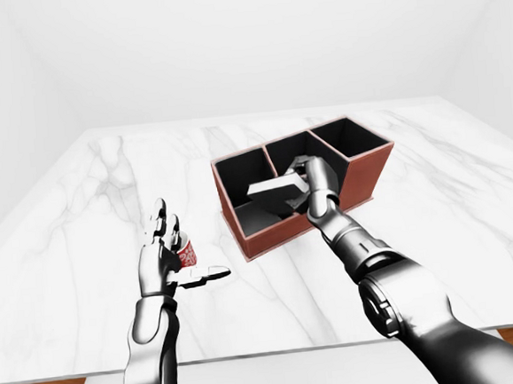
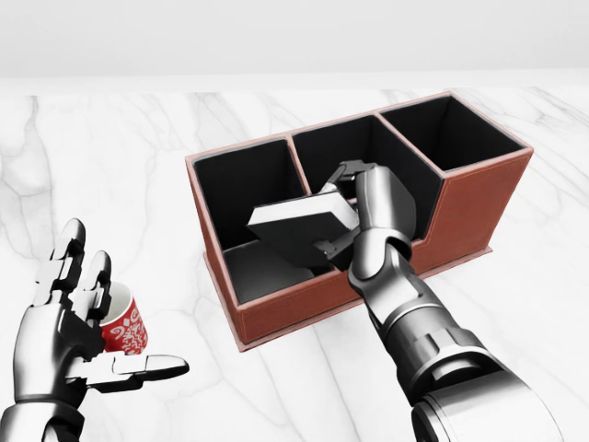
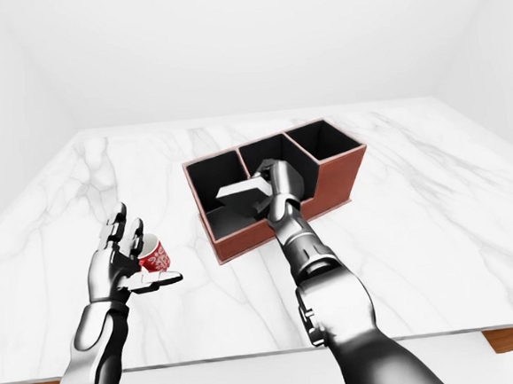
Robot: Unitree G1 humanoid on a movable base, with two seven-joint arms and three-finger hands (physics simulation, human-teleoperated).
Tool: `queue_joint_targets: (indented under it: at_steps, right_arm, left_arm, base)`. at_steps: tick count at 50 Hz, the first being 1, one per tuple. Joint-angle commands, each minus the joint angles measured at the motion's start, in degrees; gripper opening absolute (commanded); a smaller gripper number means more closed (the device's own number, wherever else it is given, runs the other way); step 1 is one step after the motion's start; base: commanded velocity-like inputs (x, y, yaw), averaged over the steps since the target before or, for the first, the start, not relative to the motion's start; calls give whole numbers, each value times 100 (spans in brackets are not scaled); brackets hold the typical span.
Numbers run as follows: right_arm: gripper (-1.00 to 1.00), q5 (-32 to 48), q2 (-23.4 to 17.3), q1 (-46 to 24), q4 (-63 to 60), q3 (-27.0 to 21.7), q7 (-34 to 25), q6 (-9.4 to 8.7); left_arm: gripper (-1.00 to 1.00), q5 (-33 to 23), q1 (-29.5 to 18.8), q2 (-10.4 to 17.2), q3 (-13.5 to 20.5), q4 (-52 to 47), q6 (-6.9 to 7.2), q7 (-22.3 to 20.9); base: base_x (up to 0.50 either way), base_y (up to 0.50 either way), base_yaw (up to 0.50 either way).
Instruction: Pick up the book and place it in the left compartment of the caddy.
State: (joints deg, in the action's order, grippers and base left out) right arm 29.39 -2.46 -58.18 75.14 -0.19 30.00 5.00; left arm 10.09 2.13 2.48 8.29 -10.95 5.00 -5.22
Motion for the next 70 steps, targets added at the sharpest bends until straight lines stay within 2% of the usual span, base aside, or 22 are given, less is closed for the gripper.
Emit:
queue_joint_targets:
  at_steps: [1,2,3,4,34,43,44,45,47,48,49,51,55,56,61,66,67,68,69,70]
  right_arm:
    - [-48,-104,-9,-52,-101,-125,0,0]
    - [-31,-108,-10,-52,-102,-128,0,0]
    - [51,-112,-10,-52,-103,-130,0,0]
    - [100,-115,-9,-53,-104,-131,0,0]
    - [100,-135,2,-97,-209,-102,0,0]
    - [100,-530,-49,20,-995,-140,0,0]
    - [100,-636,-45,191,-1584,-143,-90,0]
    - [100,-688,-35,358,-2062,-113,-202,-83]
    - [100,-766,-1,732,-3083,-68,-426,-548]
    - [100,-762,31,1023,-3845,-18,-604,-881]
    - [100,-760,74,1310,-4590,12,-758,-1000]
    - [100,-744,192,1955,-6158,91,-1094,-1000]
    - [100,-767,387,2882,-7784,243,-1462,-1000]
    - [100,-796,456,3355,-8311,315,-1531,-1000]
    - [100,-1252,634,4686,-9147,566,-1652,-1000]
    - [100,-1899,675,5595,-9358,908,-1861,-1000]
    - [100,-2085,681,5717,-9396,948,-1918,-952]
    - [100,-2186,658,5794,-9409,989,-1957,-818]
    - [100,-2321,631,5934,-9374,1043,-2004,-424]
    - [100,-2461,615,6000,-9363,1073,-2067,-254]
  left_arm:
    - [100,0,25,-10,-10,-47,0,-4]
    - [100,-4,28,-11,-11,-55,0,-1]
    - [100,-1,31,-11,-11,-64,0,-2]
    - [100,1,34,-12,-12,-73,0,-2]
    - [100,33,-13,7,2,2,0,-12]
    - [100,58,4,13,37,-77,0,-25]
    - [100,55,-5,13,37,-65,0,-24]
    - [100,53,-4,11,34,-66,0,-24]
    - [100,41,-3,6,24,-67,0,-22]
    - [100,39,-2,5,17,-71,0,-24]
    - [100,32,-7,4,12,-67,0,-23]
    - [100,27,-5,4,8,-84,0,-19]
    - [100,20,0,3,10,-106,0,-17]
    - [100,0,-5,-5,-5,-58,0,-18]
    - [100,-52,-10,-26,-67,60,0,-11]
    - [100,-87,13,-37,-108,99,0,1]
    - [100,-83,23,-35,-110,72,0,-3]
    - [100,-84,29,-35,-108,54,0,-1]
    - [100,-74,54,-32,-96,-1,0,-2]
    - [100,-69,58,-31,-89,-13,0,-8]
  base:
    - [0,0,0]
    - [0,0,0]
    - [0,0,0]
    - [0,0,0]
    - [0,0,0]
    - [0,0,0]
    - [0,0,0]
    - [0,0,0]
    - [0,0,0]
    - [0,0,0]
    - [0,0,0]
    - [0,0,0]
    - [0,0,0]
    - [0,0,0]
    - [0,0,0]
    - [0,0,0]
    - [0,0,0]
    - [0,0,0]
    - [0,0,0]
    - [0,0,0]
